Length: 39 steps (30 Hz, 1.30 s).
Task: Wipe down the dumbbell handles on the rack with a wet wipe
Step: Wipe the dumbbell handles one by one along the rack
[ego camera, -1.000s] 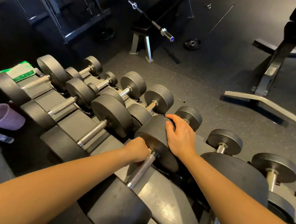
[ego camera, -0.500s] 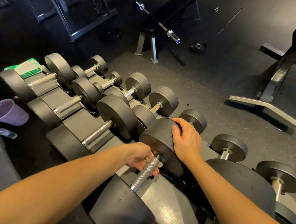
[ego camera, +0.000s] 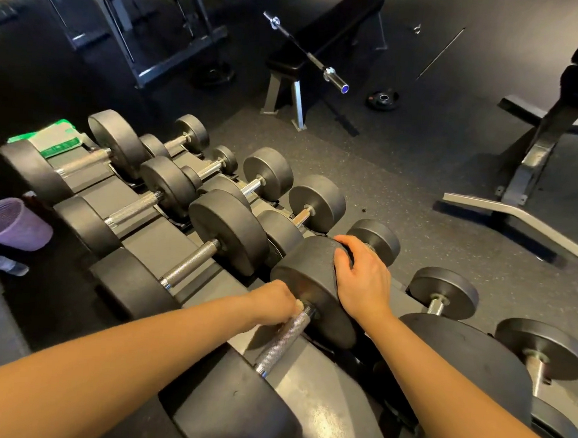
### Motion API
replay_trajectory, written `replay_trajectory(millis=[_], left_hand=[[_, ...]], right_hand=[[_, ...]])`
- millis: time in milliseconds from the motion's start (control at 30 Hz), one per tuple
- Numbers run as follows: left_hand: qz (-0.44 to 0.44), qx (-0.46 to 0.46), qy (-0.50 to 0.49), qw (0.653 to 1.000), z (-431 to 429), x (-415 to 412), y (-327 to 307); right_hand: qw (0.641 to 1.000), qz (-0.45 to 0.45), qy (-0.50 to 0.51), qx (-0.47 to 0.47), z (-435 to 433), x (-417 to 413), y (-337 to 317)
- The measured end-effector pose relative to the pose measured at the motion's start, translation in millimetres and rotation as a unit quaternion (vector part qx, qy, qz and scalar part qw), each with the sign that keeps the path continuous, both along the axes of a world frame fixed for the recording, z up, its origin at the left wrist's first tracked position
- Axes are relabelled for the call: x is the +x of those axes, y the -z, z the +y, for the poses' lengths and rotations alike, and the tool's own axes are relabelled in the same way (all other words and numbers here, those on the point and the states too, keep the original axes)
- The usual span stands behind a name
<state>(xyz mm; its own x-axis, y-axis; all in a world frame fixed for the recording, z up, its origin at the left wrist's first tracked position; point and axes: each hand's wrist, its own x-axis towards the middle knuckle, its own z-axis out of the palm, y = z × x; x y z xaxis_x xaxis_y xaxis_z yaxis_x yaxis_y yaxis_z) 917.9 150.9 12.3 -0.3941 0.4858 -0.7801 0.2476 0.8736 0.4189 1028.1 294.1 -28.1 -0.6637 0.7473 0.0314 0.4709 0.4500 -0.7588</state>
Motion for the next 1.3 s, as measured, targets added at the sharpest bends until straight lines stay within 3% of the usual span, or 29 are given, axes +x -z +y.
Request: replay_trajectory(millis=[100, 200, 300, 367, 433, 533, 633, 833, 933, 1000, 1033, 1067, 1133, 1167, 1200, 1233, 1300], left_hand=[[-0.232, -0.035, -0.159, 0.959, -6.1, -7.7, 12.1], [-0.292, -0.088, -0.093, 0.948, -19.2, -21.1, 13.9], [-0.196, -0.116, 0.016, 0.974, -22.1, -26.0, 10.2], [-0.037, -0.096, 0.129, 0.986, -13.9, -18.0, 0.7], [0.136, -0.043, 0.226, 0.964, -6.9, -3.0, -8.9], [0.261, 0.041, 0.270, 0.926, -2.2, 12.9, -1.1], [0.261, 0.054, 0.283, 0.921, -8.2, 4.9, 6.2], [0.063, -0.062, 0.287, 0.954, -36.0, -17.8, -8.8], [0.115, -0.019, 0.255, 0.960, -17.6, -7.9, -9.0], [0.215, 0.015, 0.326, 0.920, -5.1, 10.7, -8.6], [0.262, 0.025, 0.400, 0.878, -3.2, 20.7, -10.9], [0.308, 0.045, 0.483, 0.818, -3.9, 27.6, -15.3], [0.375, 0.101, 0.644, 0.659, -6.3, 24.2, -22.7], [0.388, 0.120, 0.687, 0.603, -5.9, 15.7, -23.6], [0.389, 0.141, 0.705, 0.576, -4.9, 8.4, -23.3], [0.380, 0.154, 0.705, 0.580, -1.6, 2.4, -20.1], [0.346, 0.130, 0.687, 0.625, 8.6, 2.0, -14.7]], right_hand=[[1.000, -0.001, 0.000, 0.003, 0.4, 0.4, -1.0], [1.000, 0.001, 0.002, -0.002, -0.2, 0.3, -2.1], [1.000, 0.010, 0.000, -0.009, -0.9, 1.5, -2.6], [1.000, 0.016, 0.002, -0.010, -0.2, 1.1, -3.1], [1.000, 0.013, 0.004, -0.008, -0.5, 0.4, -2.0], [1.000, 0.014, 0.005, -0.005, 0.1, 0.7, -1.1], [1.000, 0.012, 0.003, -0.003, -0.1, 0.0, -0.1], [1.000, 0.011, 0.002, -0.006, 0.8, -0.1, 1.4], [1.000, 0.009, 0.001, -0.004, 0.2, -0.9, 0.6], [1.000, 0.007, 0.005, -0.002, -0.5, -1.0, 0.1], [1.000, 0.004, 0.005, 0.000, -0.6, -0.7, 0.0], [1.000, 0.000, 0.004, 0.002, -0.5, -0.6, 0.1], [1.000, -0.006, 0.005, 0.007, 0.3, -0.8, -0.6], [1.000, -0.007, 0.004, 0.008, 0.3, -1.3, -1.8], [1.000, -0.006, 0.000, 0.009, -0.4, -1.0, -3.0], [1.000, -0.005, -0.002, 0.007, -0.7, -0.5, -3.5], [1.000, -0.004, -0.001, 0.005, 0.2, 0.2, -4.1]])
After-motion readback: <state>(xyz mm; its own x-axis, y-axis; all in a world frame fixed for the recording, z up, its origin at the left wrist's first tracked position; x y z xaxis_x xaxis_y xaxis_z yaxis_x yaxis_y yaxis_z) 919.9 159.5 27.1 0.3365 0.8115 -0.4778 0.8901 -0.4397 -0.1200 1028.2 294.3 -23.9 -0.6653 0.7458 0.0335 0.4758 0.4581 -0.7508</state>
